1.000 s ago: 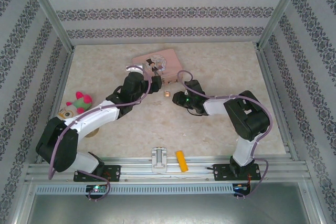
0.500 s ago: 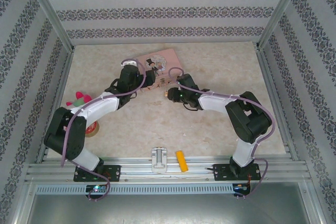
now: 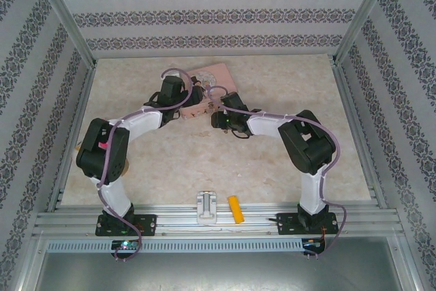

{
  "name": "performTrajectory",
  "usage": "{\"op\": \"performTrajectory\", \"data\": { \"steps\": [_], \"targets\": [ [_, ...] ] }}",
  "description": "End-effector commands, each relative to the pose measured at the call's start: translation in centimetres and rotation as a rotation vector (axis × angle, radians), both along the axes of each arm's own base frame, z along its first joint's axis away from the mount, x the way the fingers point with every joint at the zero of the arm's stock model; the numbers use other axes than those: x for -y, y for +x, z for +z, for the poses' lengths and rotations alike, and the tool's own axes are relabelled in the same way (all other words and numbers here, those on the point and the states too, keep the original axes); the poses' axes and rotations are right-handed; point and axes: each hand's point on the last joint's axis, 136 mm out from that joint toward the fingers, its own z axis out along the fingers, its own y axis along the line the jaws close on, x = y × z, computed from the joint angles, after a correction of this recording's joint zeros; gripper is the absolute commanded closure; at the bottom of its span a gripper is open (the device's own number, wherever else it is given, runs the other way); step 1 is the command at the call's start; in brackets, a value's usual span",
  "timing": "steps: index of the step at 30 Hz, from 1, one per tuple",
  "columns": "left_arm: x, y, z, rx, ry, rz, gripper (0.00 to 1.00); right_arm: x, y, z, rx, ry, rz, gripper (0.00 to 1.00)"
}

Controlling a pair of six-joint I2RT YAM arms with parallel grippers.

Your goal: Unlock the padlock with the key

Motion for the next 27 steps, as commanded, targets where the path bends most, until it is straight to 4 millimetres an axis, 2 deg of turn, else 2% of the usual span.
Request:
{"op": "performTrajectory", "data": {
  "steps": [1,11,17,21,26,27],
  "targets": [
    [-0.1,0.7,-0.2,-0.014,0.039,-0.026,0.01,-0.9,0.0,-0.3,0.003,-0.021,0.041,0.52],
    [-0.6,1.3,-2.1,-0.06,0.124,-0.037,0.01,-1.6,0.5,-1.8,-0.021,-0.031,0.063,0.59],
    [-0.9,0.8,-3.5,-0.111,0.157,-0.038,0.01,-1.4,0.4,-1.6,-0.024,-0.018,0.039,0.8],
    [-1.4,0.0,-4.1,-0.14,0.175,-0.033,0.01,-1.2,0.3,-0.8,-0.023,0.037,0.007,0.85],
    [-1.7,-1.1,-4.4,-0.157,0.173,-0.029,0.01,-1.7,0.4,0.2,-0.034,0.138,-0.042,1.0],
    [-1.8,-1.3,-4.5,-0.161,0.173,-0.026,0.01,-1.9,0.4,0.4,-0.034,0.159,-0.05,1.0]
  ]
}}
